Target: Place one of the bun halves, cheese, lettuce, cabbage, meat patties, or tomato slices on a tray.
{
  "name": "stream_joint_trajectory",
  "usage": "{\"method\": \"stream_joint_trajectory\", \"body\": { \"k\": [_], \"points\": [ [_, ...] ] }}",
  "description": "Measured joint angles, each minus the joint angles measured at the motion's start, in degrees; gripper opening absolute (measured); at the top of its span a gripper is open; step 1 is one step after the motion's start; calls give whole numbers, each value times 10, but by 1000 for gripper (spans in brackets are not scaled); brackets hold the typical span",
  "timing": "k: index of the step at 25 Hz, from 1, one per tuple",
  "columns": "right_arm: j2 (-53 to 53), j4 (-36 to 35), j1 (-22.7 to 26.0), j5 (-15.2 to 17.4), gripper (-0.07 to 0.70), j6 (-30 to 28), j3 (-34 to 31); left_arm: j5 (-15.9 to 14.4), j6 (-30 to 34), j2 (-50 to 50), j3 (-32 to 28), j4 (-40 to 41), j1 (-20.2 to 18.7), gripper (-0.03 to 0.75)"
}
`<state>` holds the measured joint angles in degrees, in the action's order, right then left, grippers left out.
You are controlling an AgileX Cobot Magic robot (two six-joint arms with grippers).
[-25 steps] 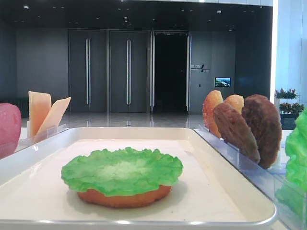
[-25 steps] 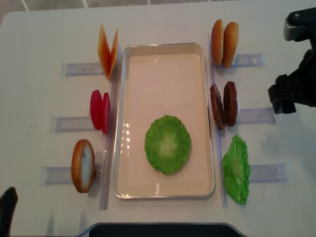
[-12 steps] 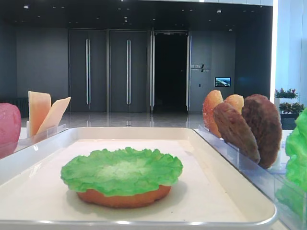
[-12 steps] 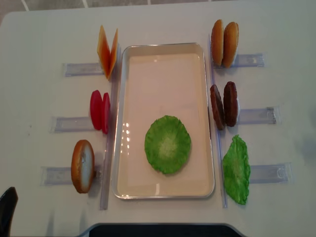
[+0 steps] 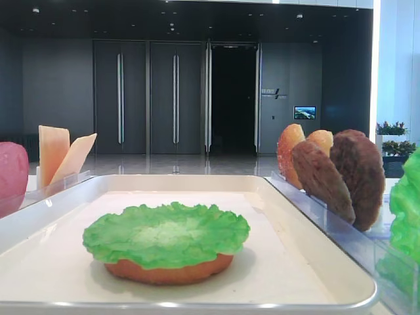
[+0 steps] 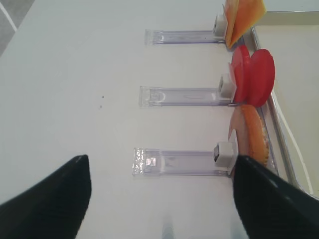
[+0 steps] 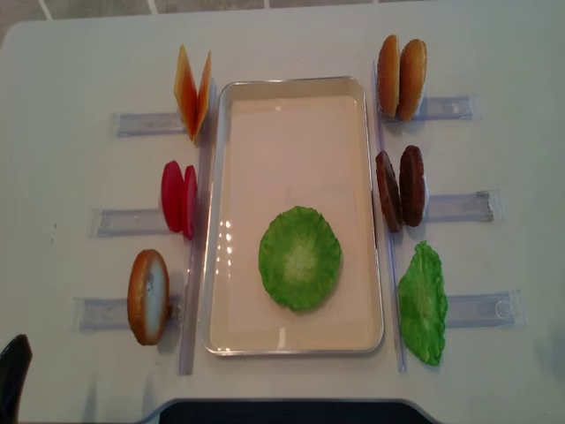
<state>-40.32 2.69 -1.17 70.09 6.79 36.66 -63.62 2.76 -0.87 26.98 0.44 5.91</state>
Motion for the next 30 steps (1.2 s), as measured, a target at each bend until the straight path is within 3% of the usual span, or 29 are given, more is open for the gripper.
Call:
{"method": "stream_joint_trajectory", "body": {
  "k": [7,13,22,30],
  "points": [
    [197,-1,-2,-4,559,0,-45,0,0,0,0,0,0,692],
    [311,-1,-2,-38,559,-8,-76,0,0,0,0,0,0,692],
    [403,-1,-2,-48,559,-12,-80,0,0,0,0,0,0,692],
    [407,-1,-2,-49,559,-15,-81,0,0,0,0,0,0,692]
  ]
}}
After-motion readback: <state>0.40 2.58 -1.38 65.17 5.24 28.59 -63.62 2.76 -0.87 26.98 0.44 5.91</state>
